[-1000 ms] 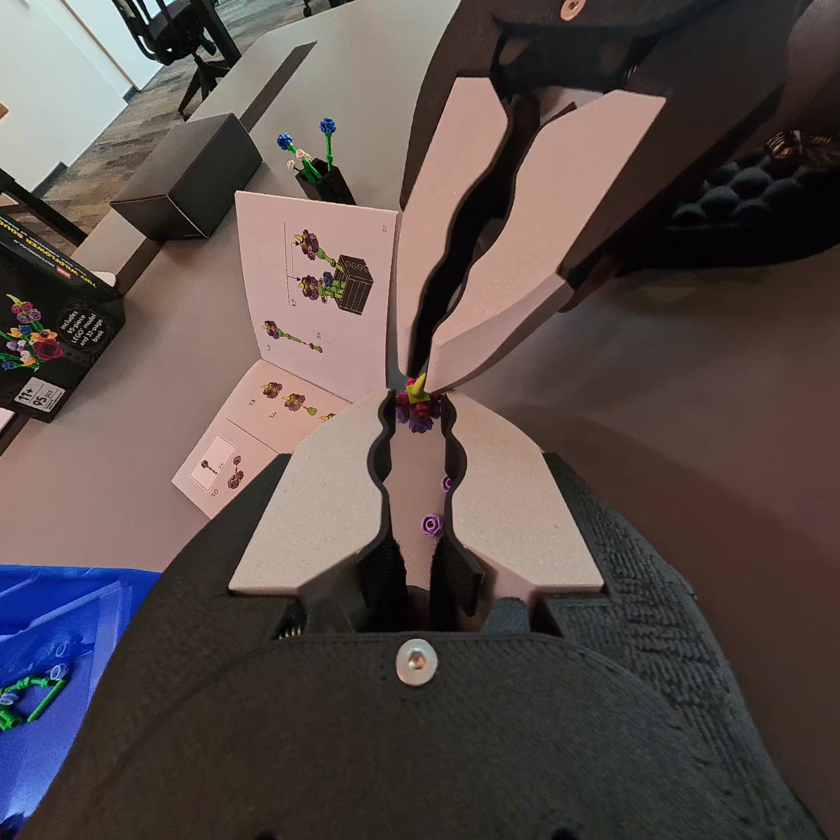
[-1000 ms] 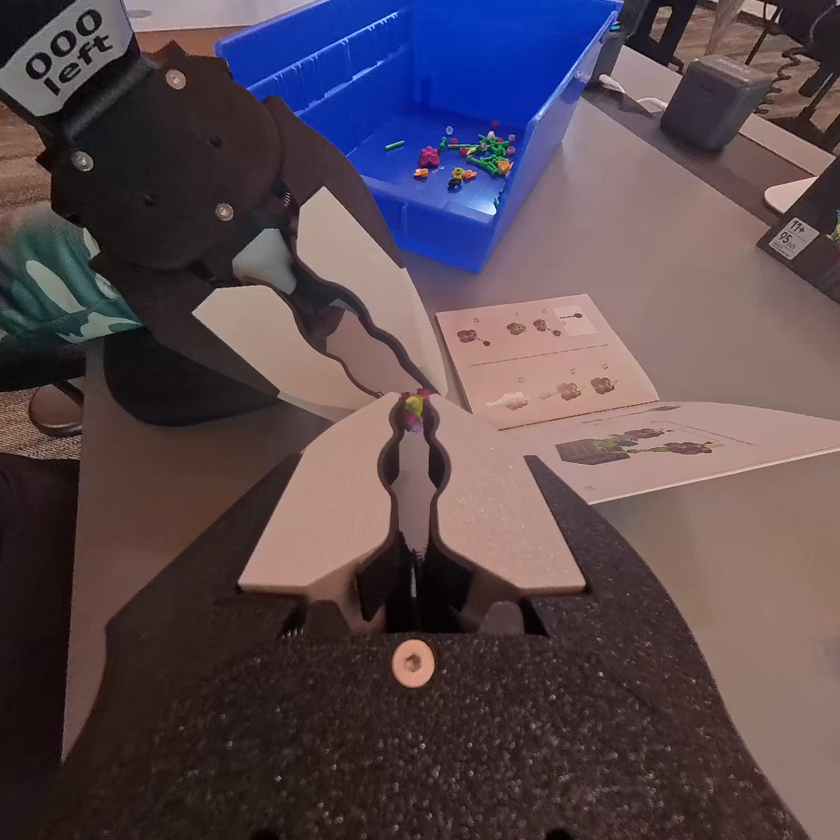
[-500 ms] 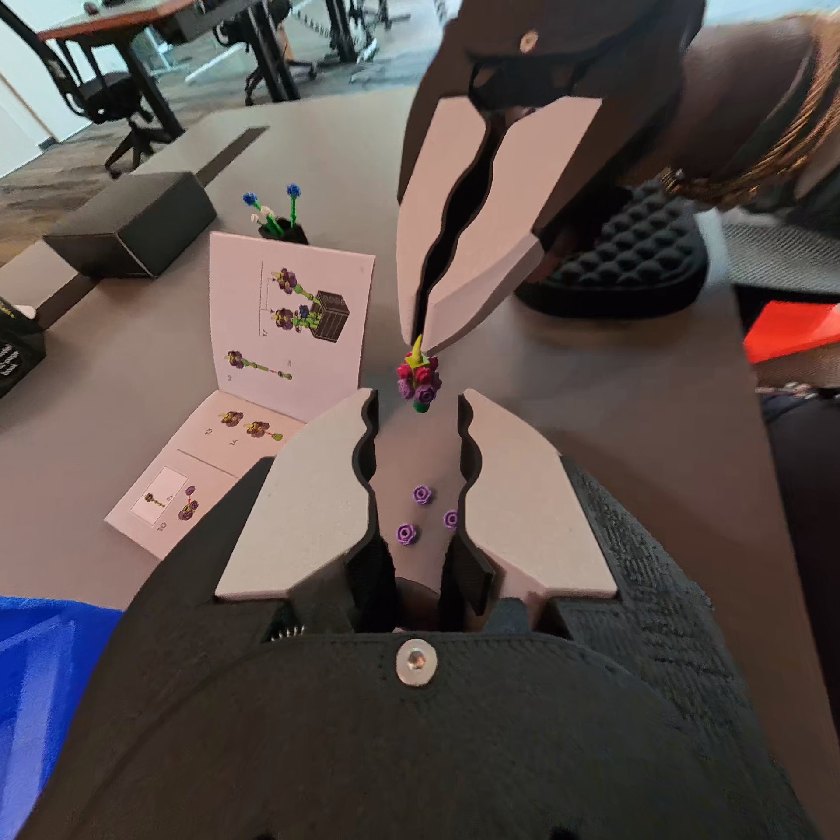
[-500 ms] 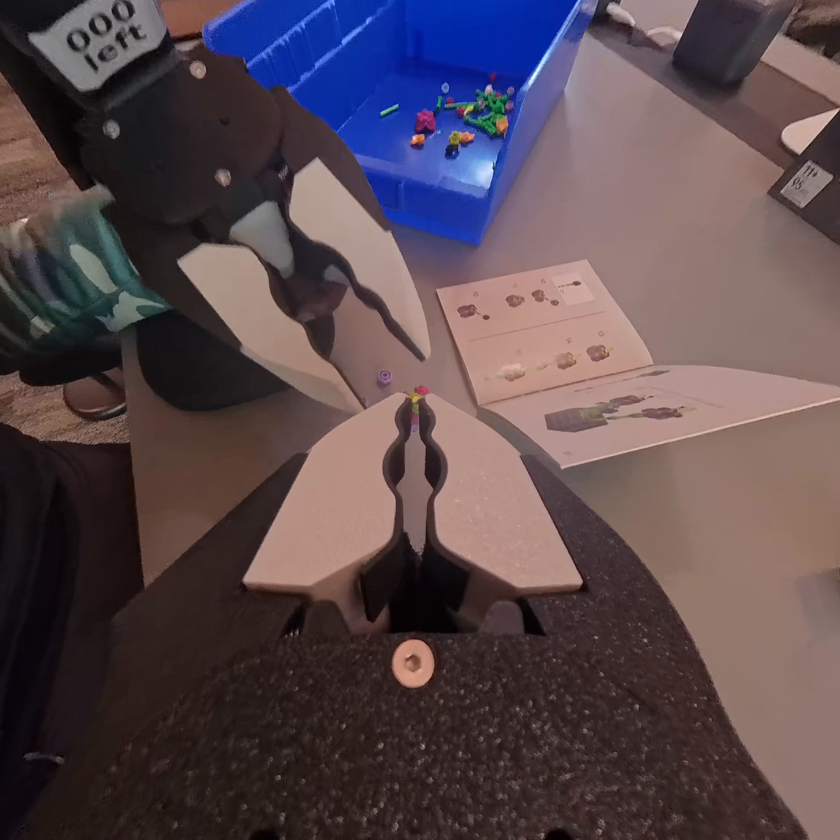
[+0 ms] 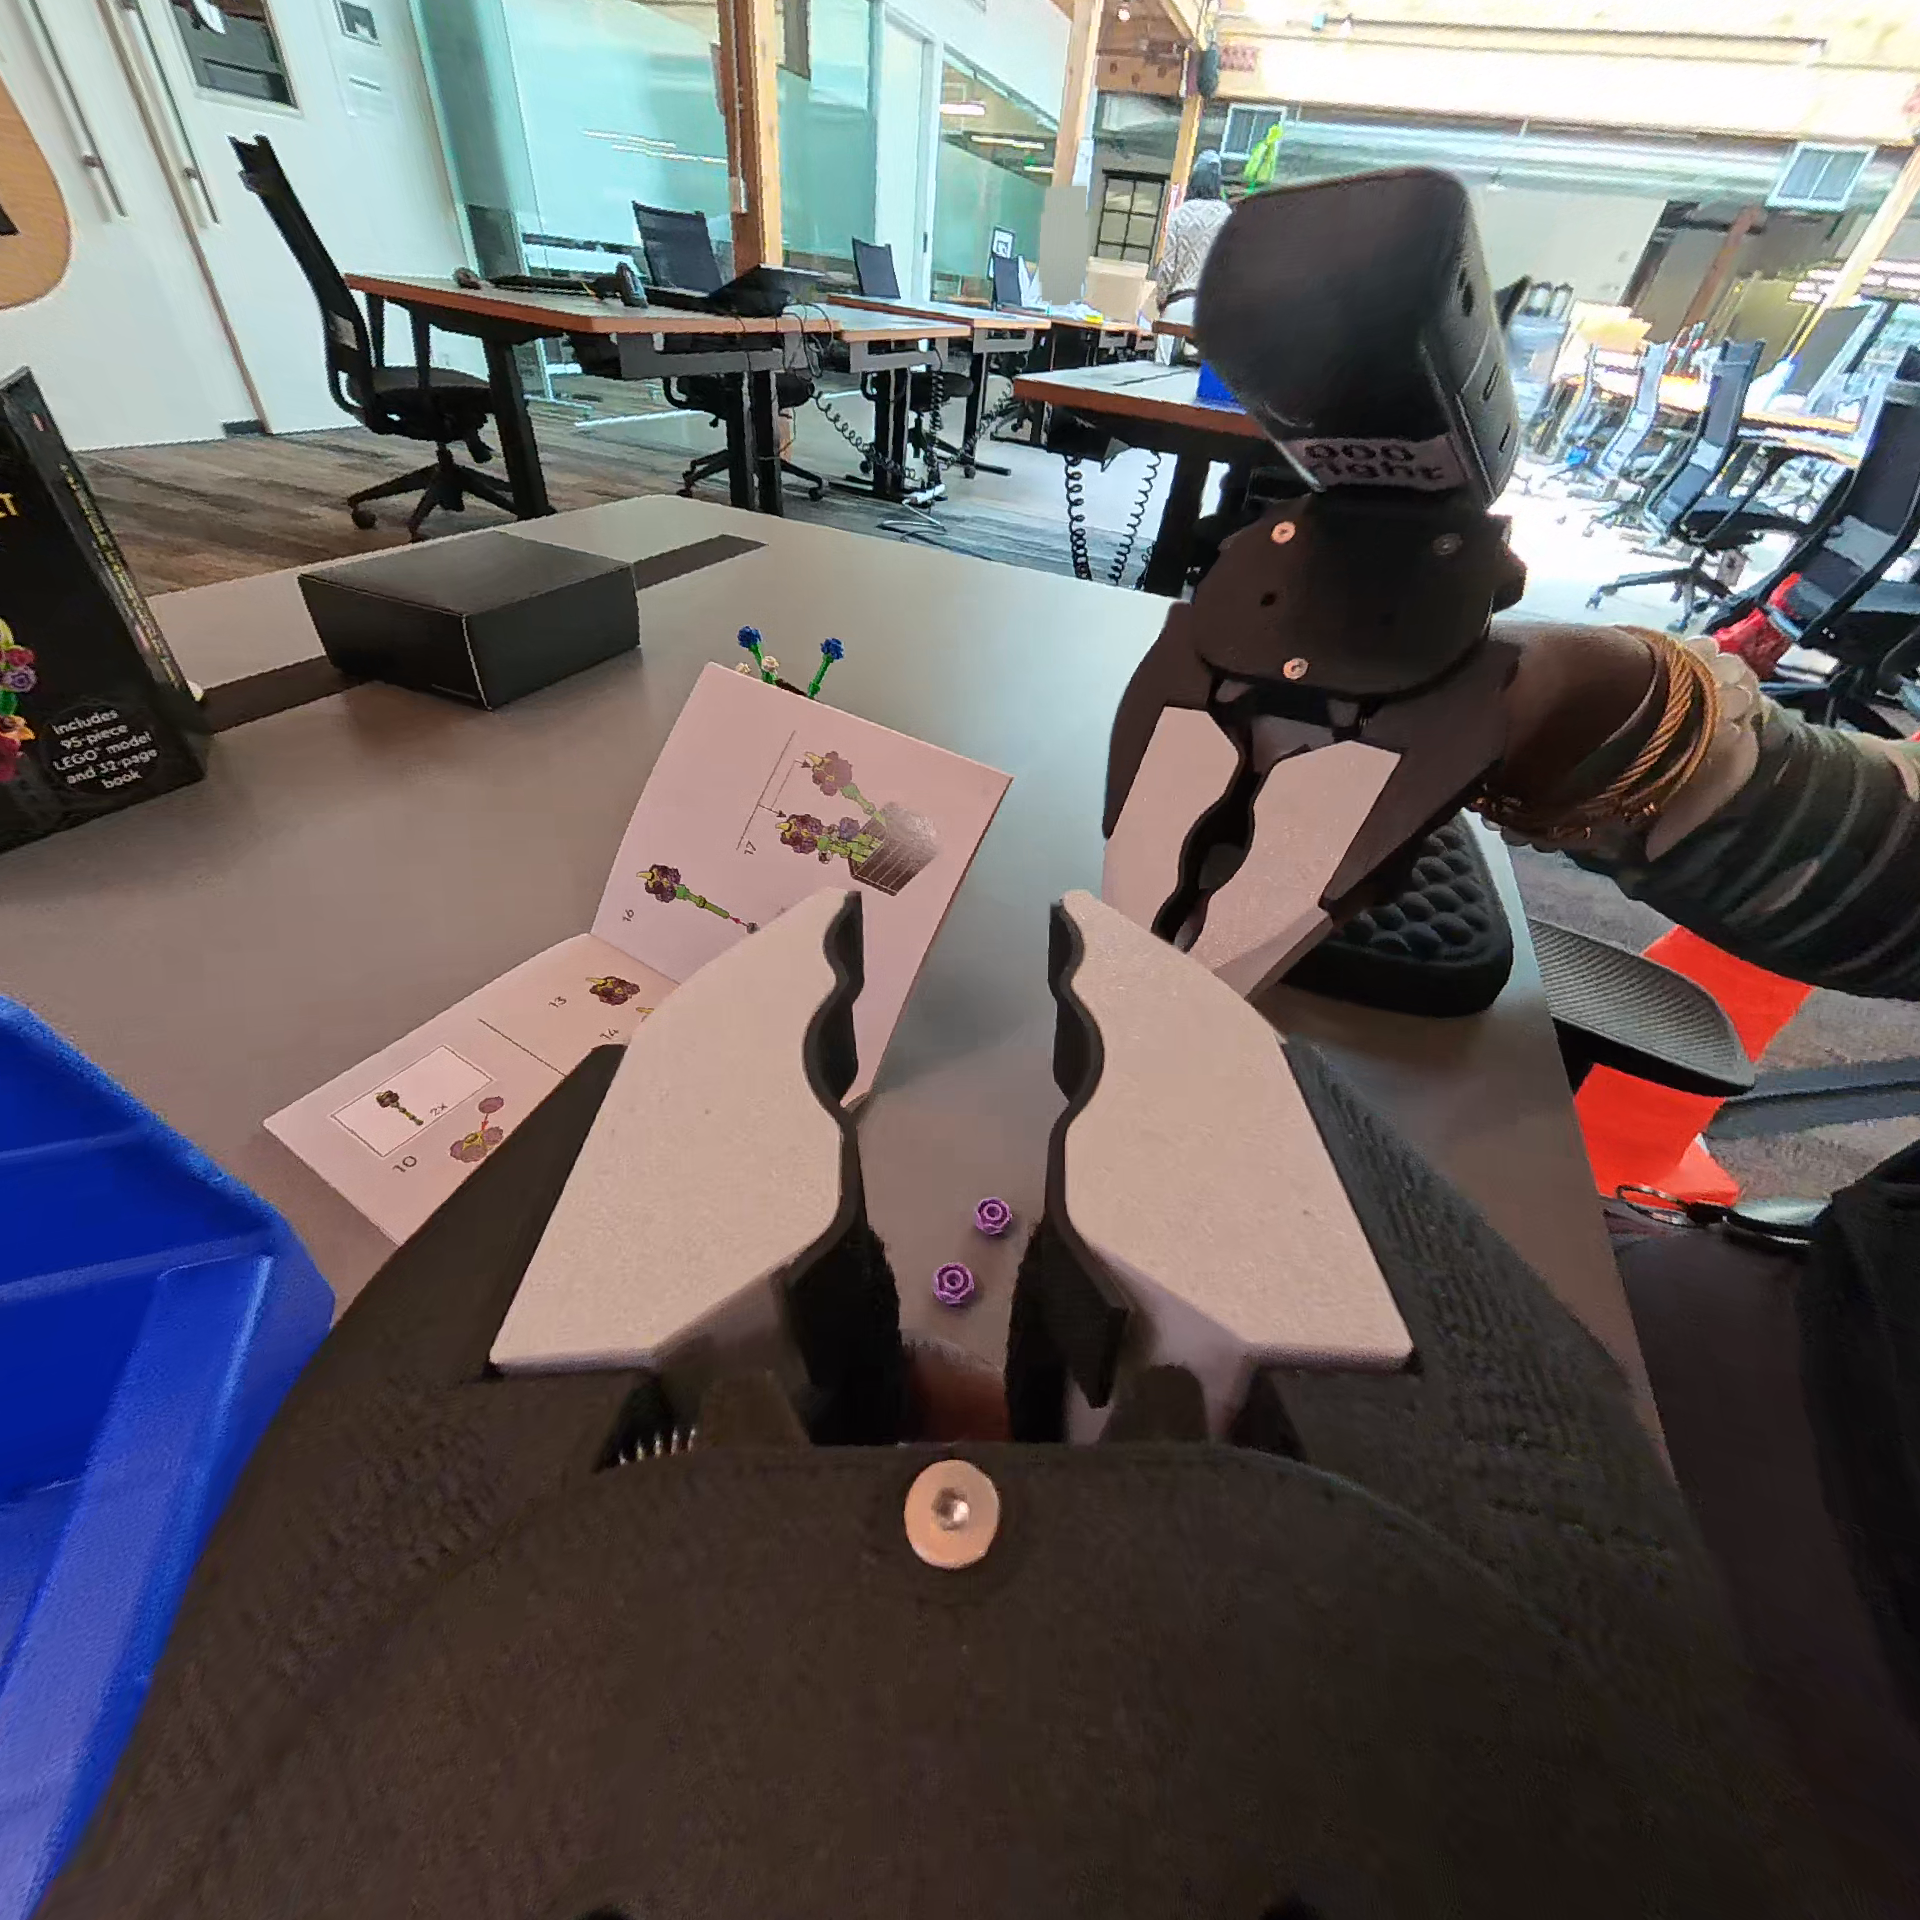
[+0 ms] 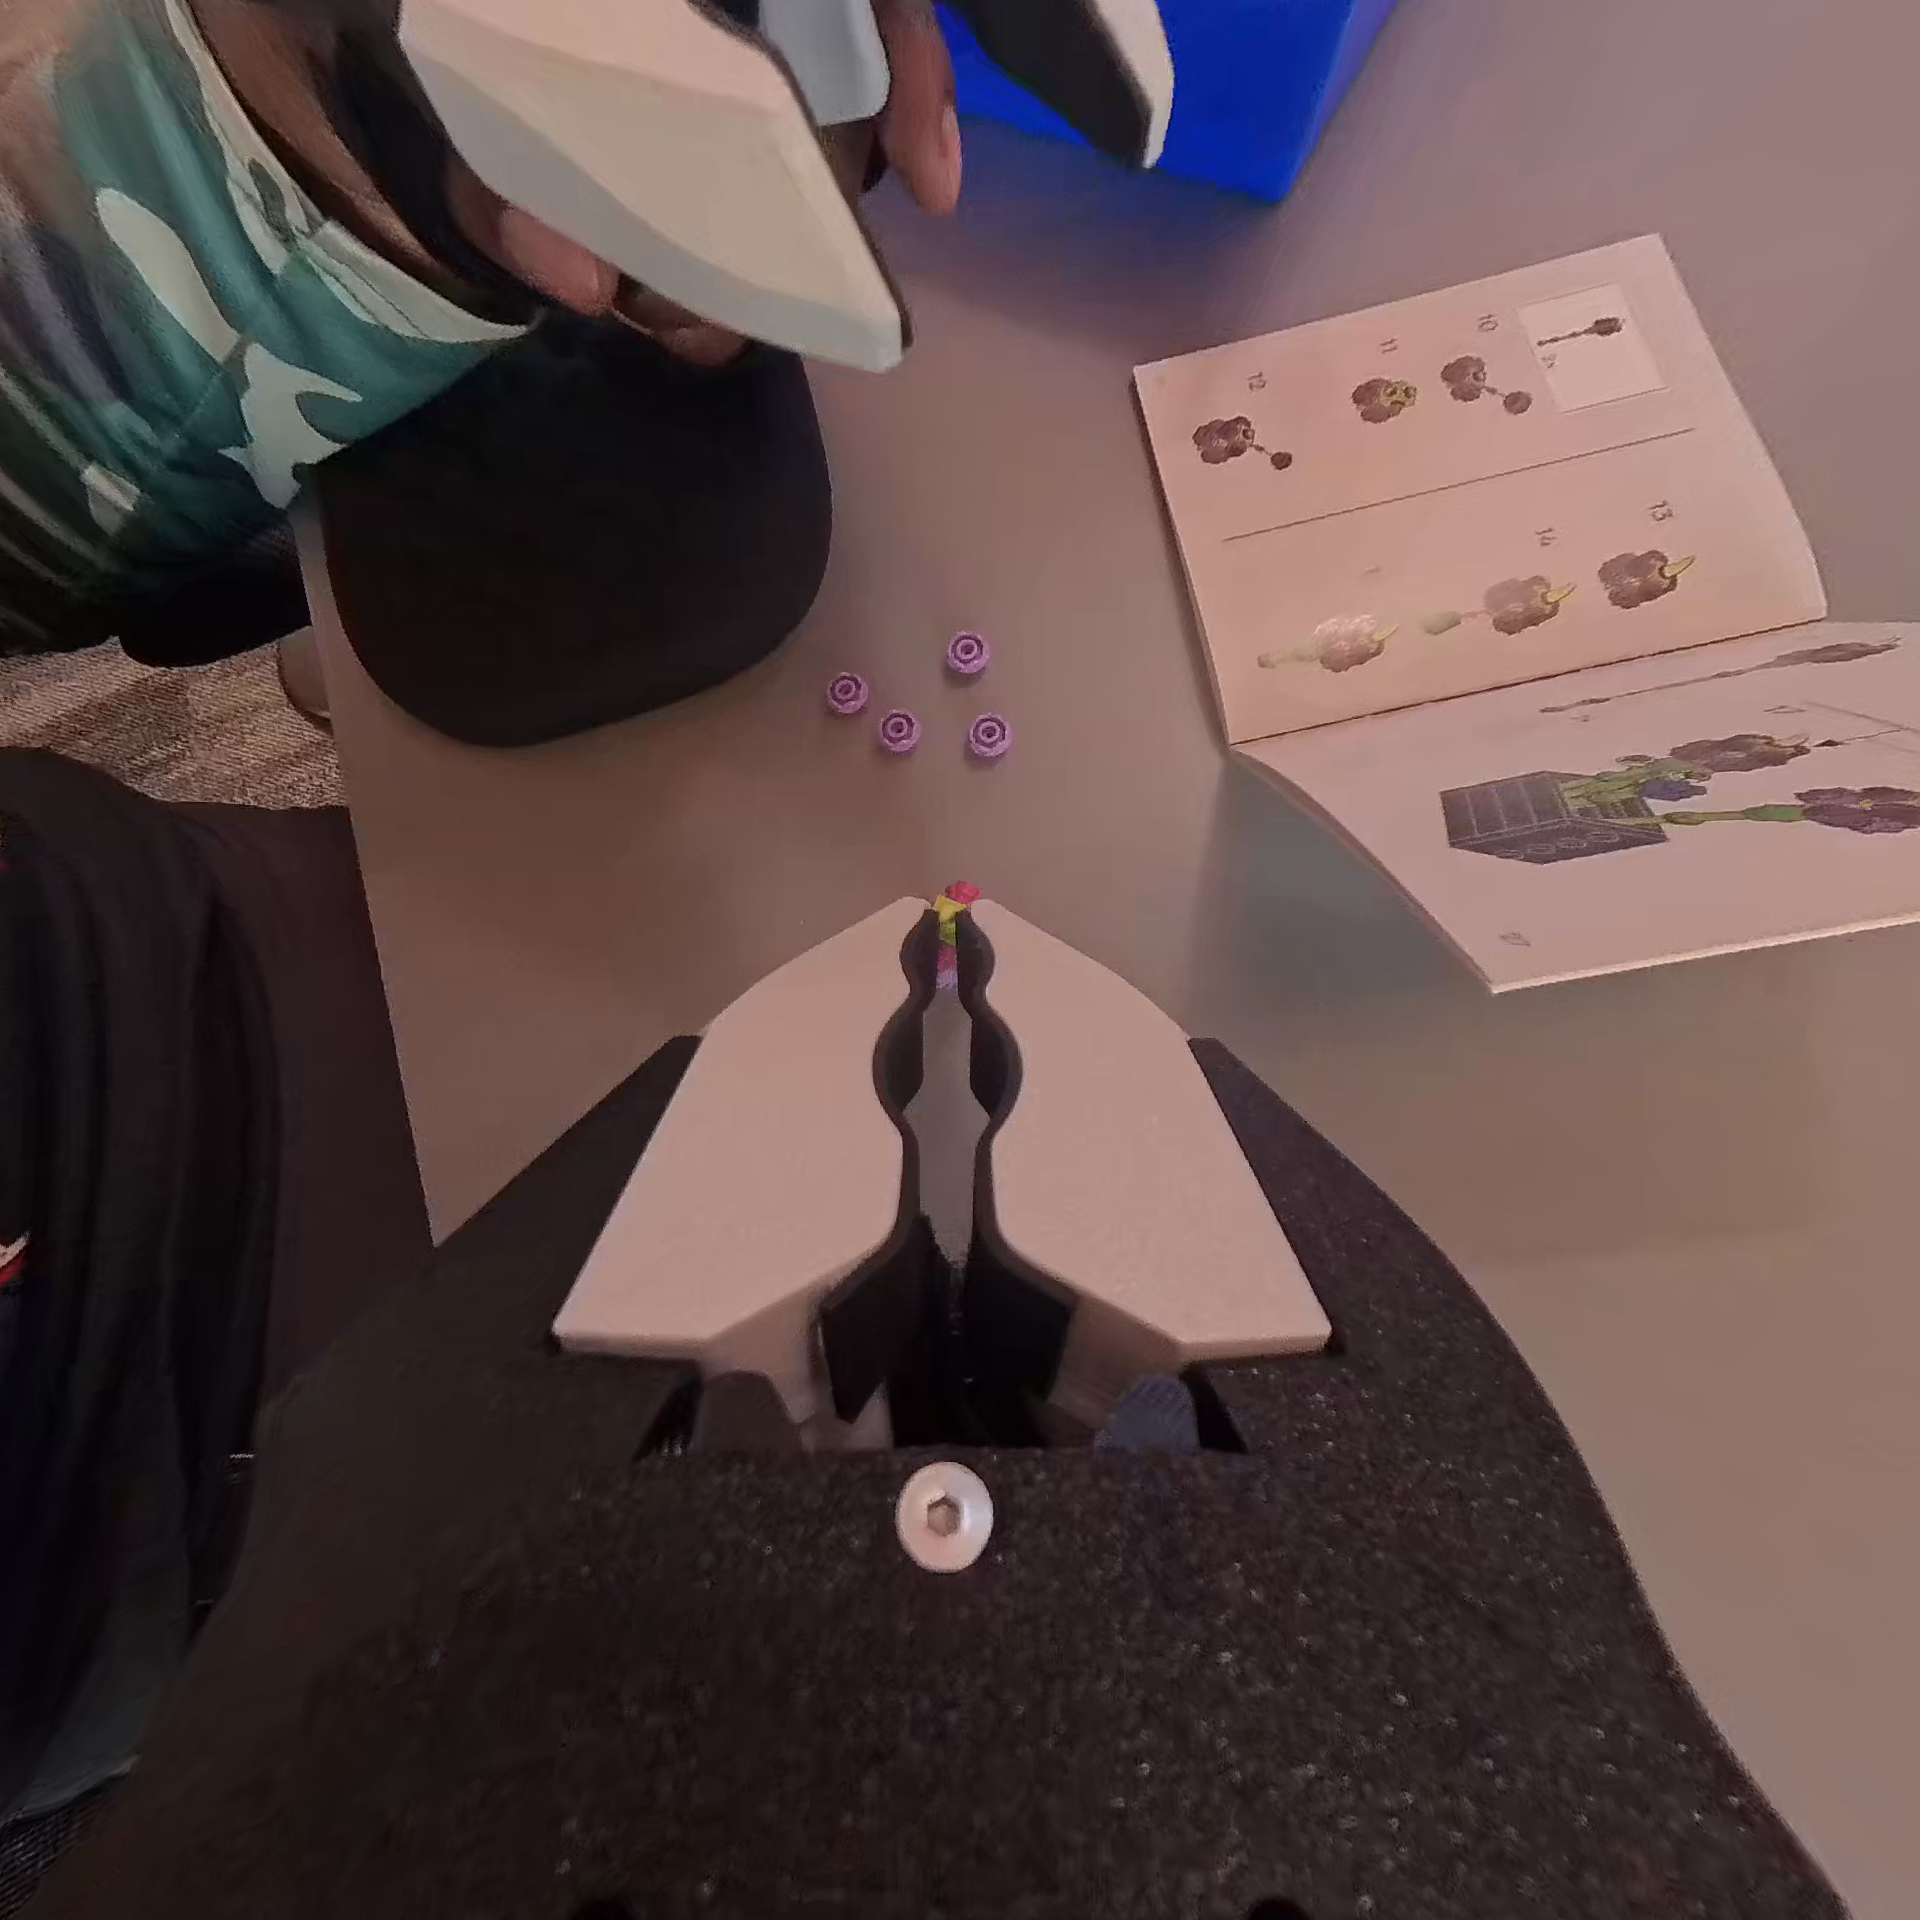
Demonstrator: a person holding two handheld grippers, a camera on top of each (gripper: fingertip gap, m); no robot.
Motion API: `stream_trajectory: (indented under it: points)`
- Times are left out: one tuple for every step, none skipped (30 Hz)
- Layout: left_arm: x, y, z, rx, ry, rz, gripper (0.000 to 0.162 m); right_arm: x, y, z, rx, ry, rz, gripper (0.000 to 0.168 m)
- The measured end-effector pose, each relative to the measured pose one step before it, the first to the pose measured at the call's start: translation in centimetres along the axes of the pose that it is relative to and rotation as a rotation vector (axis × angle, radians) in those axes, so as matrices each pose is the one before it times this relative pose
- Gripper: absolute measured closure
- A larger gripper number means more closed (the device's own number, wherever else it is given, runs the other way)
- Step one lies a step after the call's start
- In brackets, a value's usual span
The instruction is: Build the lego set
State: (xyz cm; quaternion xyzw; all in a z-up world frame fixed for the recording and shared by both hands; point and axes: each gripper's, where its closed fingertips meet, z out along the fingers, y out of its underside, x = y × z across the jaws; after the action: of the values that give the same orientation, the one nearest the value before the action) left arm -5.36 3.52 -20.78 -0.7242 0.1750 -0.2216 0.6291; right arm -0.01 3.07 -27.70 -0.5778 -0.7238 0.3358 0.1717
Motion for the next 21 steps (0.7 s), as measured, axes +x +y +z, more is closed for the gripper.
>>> stream_trajectory:
  points:
    - [0.092, 0.106, 0.067, -0.0076, 0.0027, 0.0077, 0.128, 0.065, 0.004, -0.015, 0.0039, 0.0005, 0.0054, 0.165]
    - [0.073, 0.075, 0.066, -0.0061, 0.0017, 0.0063, 0.128, 0.118, 0.045, -0.032, 0.0018, 0.0037, 0.0049, 0.165]
    - [0.045, 0.064, 0.041, -0.0044, 0.0005, 0.0047, 0.128, 0.056, 0.062, -0.038, -0.0005, 0.0016, 0.0016, 0.165]
    - [0.022, 0.028, 0.019, -0.0023, 0.0003, 0.0026, 0.128, -0.006, 0.056, -0.026, -0.0008, -0.0018, 0.0006, 0.165]
    - [0.009, 0.020, 0.014, -0.0009, 0.0002, 0.0005, 0.128, -0.047, 0.031, -0.022, -0.0003, -0.0017, -0.0006, 0.164]
    - [-0.016, 0.002, 0.001, -0.0003, -0.0004, -0.0004, 0.128, -0.072, 0.040, -0.011, -0.0001, -0.0026, -0.0029, 0.164]
    - [-0.021, 0.004, 0.001, 0.0004, -0.0004, -0.0010, 0.128, -0.090, 0.039, 0.003, -0.0019, -0.0030, -0.0040, 0.163]
    - [-0.017, -0.008, 0.001, 0.0005, -0.0004, -0.0015, 0.128, -0.076, 0.071, 0.001, -0.0046, -0.0015, -0.0040, 0.163]
    - [-0.017, 0.013, 0.009, -0.0005, -0.0004, -0.0011, 0.128, -0.017, 0.084, 0.016, -0.0055, 0.0016, -0.0028, 0.163]
    - [-0.013, 0.013, 0.015, -0.0013, 0.0000, -0.0003, 0.128, 0.007, 0.041, 0.008, -0.0025, 0.0022, -0.0018, 0.162]
    - [0.004, 0.027, 0.017, -0.0016, 0.0002, 0.0005, 0.128, -0.020, -0.002, -0.001, 0.0012, -0.0005, -0.0003, 0.162]
    - [0.001, 0.022, 0.026, -0.0021, -0.0001, 0.0010, 0.128, -0.024, -0.022, -0.008, 0.0024, -0.0024, 0.0008, 0.161]
    - [0.005, 0.039, 0.017, -0.0025, 0.0000, 0.0012, 0.128, -0.010, -0.017, -0.013, 0.0026, -0.0008, 0.0013, 0.161]
    - [0.016, 0.030, 0.027, -0.0018, 0.0002, 0.0012, 0.128, 0.006, 0.002, -0.008, 0.0011, 0.0000, -0.0003, 0.160]
    - [0.003, 0.012, 0.012, -0.0011, 0.0001, 0.0014, 0.128, -0.014, 0.023, 0.003, -0.0009, 0.0001, -0.0021, 0.160]
    - [0.009, 0.008, 0.019, -0.0007, -0.0001, 0.0013, 0.128, -0.003, 0.023, -0.006, -0.0015, 0.0018, -0.0020, 0.160]
    - [0.002, 0.005, 0.002, -0.0004, 0.0000, 0.0009, 0.128, -0.011, 0.029, -0.003, -0.0008, 0.0010, -0.0013, 0.160]
    - [-0.001, 0.014, 0.012, -0.0004, 0.0001, 0.0005, 0.128, -0.020, 0.004, 0.000, 0.0000, -0.0001, -0.0005, 0.159]
    - [0.003, 0.007, 0.009, -0.0007, 0.0002, 0.0003, 0.128, 0.004, 0.023, -0.006, -0.0006, 0.0001, 0.0007, 0.159]
    - [0.003, 0.017, 0.010, -0.0007, 0.0001, 0.0002, 0.128, 0.014, 0.022, 0.007, -0.0006, 0.0006, 0.0009, 0.158]
    - [-0.001, 0.006, 0.009, -0.0006, 0.0000, 0.0005, 0.128, 0.026, -0.004, -0.020, 0.0012, 0.0007, 0.0006, 0.157]
